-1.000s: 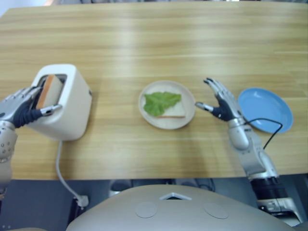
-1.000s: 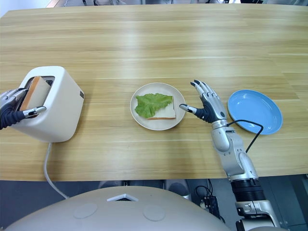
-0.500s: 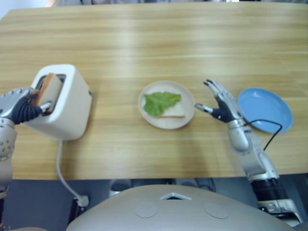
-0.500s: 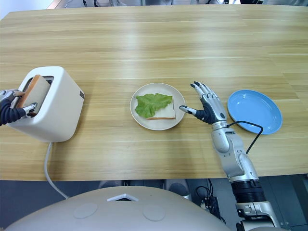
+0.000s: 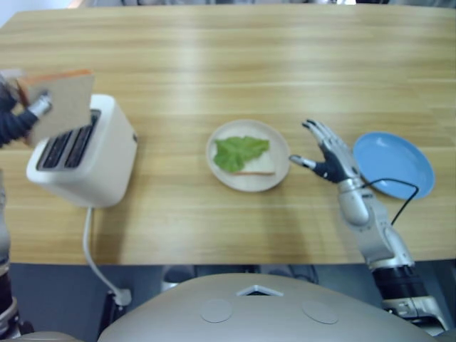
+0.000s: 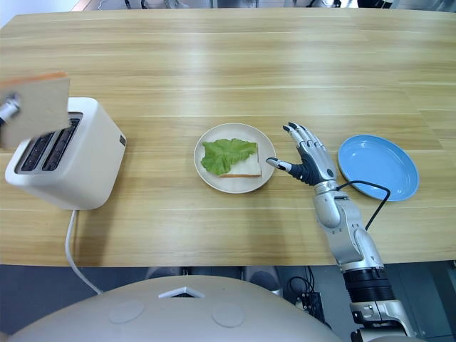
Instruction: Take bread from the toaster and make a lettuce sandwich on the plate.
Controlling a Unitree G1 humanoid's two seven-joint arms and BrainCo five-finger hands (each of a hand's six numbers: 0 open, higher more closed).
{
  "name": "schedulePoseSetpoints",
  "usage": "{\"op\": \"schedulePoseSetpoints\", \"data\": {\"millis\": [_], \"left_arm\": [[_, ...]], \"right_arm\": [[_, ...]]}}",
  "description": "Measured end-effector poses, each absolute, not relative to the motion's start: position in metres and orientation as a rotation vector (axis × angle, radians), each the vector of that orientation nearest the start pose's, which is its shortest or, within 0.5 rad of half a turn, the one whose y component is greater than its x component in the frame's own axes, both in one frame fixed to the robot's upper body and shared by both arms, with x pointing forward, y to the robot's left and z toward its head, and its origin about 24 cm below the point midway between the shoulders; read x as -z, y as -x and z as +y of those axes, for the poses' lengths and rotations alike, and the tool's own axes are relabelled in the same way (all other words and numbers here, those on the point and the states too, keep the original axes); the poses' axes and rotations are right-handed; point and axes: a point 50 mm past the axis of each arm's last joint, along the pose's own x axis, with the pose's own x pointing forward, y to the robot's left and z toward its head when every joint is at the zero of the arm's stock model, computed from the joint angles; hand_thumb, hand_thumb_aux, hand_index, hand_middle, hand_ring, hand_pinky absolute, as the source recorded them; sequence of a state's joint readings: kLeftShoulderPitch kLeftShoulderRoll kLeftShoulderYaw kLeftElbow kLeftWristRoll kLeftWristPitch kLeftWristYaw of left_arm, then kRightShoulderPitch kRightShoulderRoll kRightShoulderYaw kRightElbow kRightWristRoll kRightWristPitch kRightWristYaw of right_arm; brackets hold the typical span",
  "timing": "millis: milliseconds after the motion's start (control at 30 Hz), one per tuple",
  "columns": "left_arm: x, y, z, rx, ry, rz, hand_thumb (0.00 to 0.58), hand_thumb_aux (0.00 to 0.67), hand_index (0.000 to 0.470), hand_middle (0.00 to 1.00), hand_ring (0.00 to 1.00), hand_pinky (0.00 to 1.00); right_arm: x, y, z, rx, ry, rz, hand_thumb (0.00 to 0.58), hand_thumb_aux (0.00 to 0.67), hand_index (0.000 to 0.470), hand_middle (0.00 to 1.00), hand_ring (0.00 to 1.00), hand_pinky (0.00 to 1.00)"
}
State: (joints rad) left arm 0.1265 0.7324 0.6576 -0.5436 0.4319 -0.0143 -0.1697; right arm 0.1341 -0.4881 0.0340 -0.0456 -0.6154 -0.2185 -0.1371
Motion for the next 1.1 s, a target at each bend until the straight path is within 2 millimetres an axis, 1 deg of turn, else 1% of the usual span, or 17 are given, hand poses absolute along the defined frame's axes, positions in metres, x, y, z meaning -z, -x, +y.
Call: {"op": "schedulePoseSetpoints", "data": {"millis": [133, 200, 267, 367, 400, 433, 467, 500, 600, 633, 667, 700, 767, 833, 900, 1067, 1100], "left_arm": [[-0.29, -0.16, 0.276, -0.493, -1.292, -0.771, 0.58, 0.67, 0.46, 1.0, 1.0, 1.0], [-0.299, -0.157, 0.266, -0.489, -1.26, -0.867, 0.58, 0.67, 0.46, 1.0, 1.0, 1.0], [-0.298, -0.162, 0.254, -0.429, -1.2, -0.918, 0.58, 0.67, 0.46, 1.0, 1.0, 1.0], [-0.287, -0.177, 0.233, -0.293, -1.089, -0.938, 0.58, 0.67, 0.46, 1.0, 1.0, 1.0], [-0.281, -0.185, 0.223, -0.225, -1.019, -0.935, 0.58, 0.67, 0.46, 1.0, 1.0, 1.0], [-0.269, -0.195, 0.207, -0.115, -0.952, -0.91, 0.58, 0.67, 0.46, 1.0, 1.0, 1.0], [-0.263, -0.2, 0.199, -0.065, -0.916, -0.895, 0.58, 0.67, 0.46, 1.0, 1.0, 1.0], [-0.25, -0.211, 0.186, 0.023, -0.843, -0.853, 0.58, 0.67, 0.46, 1.0, 1.0, 1.0], [-0.203, -0.241, 0.15, 0.264, -0.62, -0.638, 0.58, 0.67, 0.46, 1.0, 1.0, 1.0], [-0.198, -0.243, 0.148, 0.284, -0.592, -0.611, 0.58, 0.67, 0.46, 1.0, 1.0, 1.0], [-0.187, -0.25, 0.141, 0.33, -0.532, -0.553, 0.58, 0.67, 0.46, 1.0, 1.0, 1.0], [-0.17, -0.261, 0.129, 0.396, -0.435, -0.464, 0.58, 0.67, 0.46, 1.0, 1.0, 1.0], [-0.15, -0.271, 0.119, 0.453, -0.375, -0.365, 0.58, 0.67, 0.46, 1.0, 1.0, 1.0], [-0.126, -0.286, 0.111, 0.489, -0.29, -0.246, 0.58, 0.67, 0.46, 1.0, 1.0, 1.0], [-0.107, -0.298, 0.105, 0.515, -0.23, -0.157, 0.58, 0.67, 0.46, 1.0, 1.0, 1.0], [-0.086, -0.325, 0.093, 0.537, -0.14, -0.04, 0.58, 0.67, 0.46, 1.0, 1.0, 1.0], [-0.08, -0.332, 0.09, 0.543, -0.081, 0.0, 0.58, 0.67, 0.46, 1.0, 1.0, 1.0]], "right_arm": [[-0.057, -0.224, -0.22, -0.066, 1.073, -0.179, 0.0, 0.0, 0.0, 0.0, 0.0, 0.0], [-0.057, -0.224, -0.22, -0.065, 1.073, -0.178, 0.0, 0.0, 0.0, 0.0, 0.0, 0.0], [-0.057, -0.225, -0.22, -0.064, 1.073, -0.177, 0.0, 0.0, 0.0, 0.0, 0.0, 0.0], [-0.057, -0.226, -0.221, -0.059, 1.073, -0.179, 0.0, 0.0, 0.0, 0.0, 0.0, 0.0], [-0.058, -0.227, -0.221, -0.055, 1.072, -0.181, 0.0, 0.0, 0.0, 0.0, 0.0, 0.0], [-0.059, -0.228, -0.221, -0.041, 1.07, -0.188, 0.0, 0.0, 0.0, 0.0, 0.0, 0.0], [-0.06, -0.228, -0.222, -0.032, 1.07, -0.188, 0.0, 0.0, 0.0, 0.0, 0.0, 0.0], [-0.062, -0.228, -0.225, -0.006, 1.069, -0.189, 0.0, 0.0, 0.0, 0.0, 0.0, 0.0], [-0.073, -0.229, -0.243, 0.113, 1.057, -0.2, 0.0, 0.0, 0.0, 0.0, 0.0, 0.0], [-0.075, -0.229, -0.245, 0.127, 1.057, -0.199, 0.0, 0.0, 0.0, 0.0, 0.0, 0.0], [-0.077, -0.228, -0.25, 0.153, 1.053, -0.197, 0.0, 0.0, 0.0, 0.0, 0.0, 0.0], [-0.081, -0.227, -0.257, 0.196, 1.046, -0.198, 0.0, 0.0, 0.0, 0.0, 0.0, 0.0], [-0.086, -0.226, -0.261, 0.233, 1.041, -0.21, 0.0, 0.0, 0.0, 0.0, 0.0, 0.0], [-0.09, -0.225, -0.269, 0.281, 1.032, -0.212, 0.0, 0.0, 0.0, 0.0, 0.0, 0.0], [-0.091, -0.224, -0.272, 0.298, 1.032, -0.211, 0.0, 0.0, 0.0, 0.0, 0.0, 0.0], [-0.092, -0.225, -0.273, 0.309, 1.028, -0.21, 0.0, 0.0, 0.0, 0.0, 0.0, 0.0], [-0.091, -0.225, -0.272, 0.309, 1.028, -0.207, 0.0, 0.0, 0.0, 0.0, 0.0, 0.0]]}}
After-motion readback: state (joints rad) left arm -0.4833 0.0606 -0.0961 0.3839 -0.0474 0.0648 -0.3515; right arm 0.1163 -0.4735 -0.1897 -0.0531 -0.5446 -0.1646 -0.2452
